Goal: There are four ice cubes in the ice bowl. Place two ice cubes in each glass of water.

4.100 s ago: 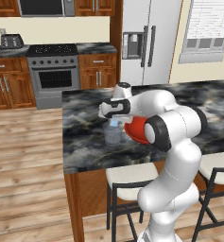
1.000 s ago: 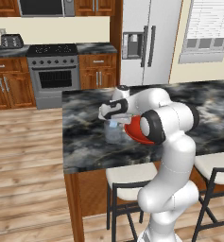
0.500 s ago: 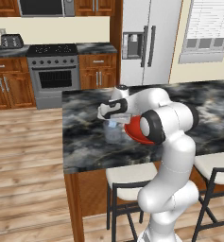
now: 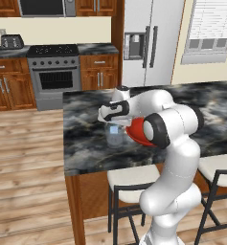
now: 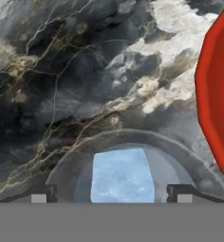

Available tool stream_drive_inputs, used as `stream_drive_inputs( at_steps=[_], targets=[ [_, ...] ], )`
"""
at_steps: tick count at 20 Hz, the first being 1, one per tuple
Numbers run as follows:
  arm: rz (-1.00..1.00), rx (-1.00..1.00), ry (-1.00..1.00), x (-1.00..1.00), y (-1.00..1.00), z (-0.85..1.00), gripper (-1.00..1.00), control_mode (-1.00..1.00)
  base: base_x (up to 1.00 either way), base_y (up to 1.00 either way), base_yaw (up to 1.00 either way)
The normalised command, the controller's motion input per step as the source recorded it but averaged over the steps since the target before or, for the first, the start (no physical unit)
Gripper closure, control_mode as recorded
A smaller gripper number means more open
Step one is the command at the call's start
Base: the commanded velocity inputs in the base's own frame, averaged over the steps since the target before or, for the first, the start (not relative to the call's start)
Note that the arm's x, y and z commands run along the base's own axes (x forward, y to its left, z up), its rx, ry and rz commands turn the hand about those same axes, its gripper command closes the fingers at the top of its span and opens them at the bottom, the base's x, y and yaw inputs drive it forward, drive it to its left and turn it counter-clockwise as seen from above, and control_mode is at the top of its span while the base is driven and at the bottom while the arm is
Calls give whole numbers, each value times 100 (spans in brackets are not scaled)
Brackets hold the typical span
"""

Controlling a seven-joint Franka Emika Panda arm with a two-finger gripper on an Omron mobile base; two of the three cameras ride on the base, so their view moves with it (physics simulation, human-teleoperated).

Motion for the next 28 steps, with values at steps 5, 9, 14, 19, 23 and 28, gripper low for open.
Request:
stream_drive_inputs(
  at_steps=[5, 9, 14, 19, 23, 28],
  targets=[
    [0, 0, 0, -19, 0, 0, -100, -100, 0, 0, 0],
    [0, 0, 0, -9, 0, 1, -100, -100, 0, 0, 0],
    [0, 0, 0, -2, 0, 14, -100, -100, 0, 0, 0],
    [0, 0, 0, 0, -8, 48, -100, -100, 0, 0, 0],
    [3, 0, 5, -33, -31, 50, -100, -100, 0, 0, 0],
    [27, 0, 10, -84, -67, 23, -100, -100, 0, 0, 0]
  ],
)
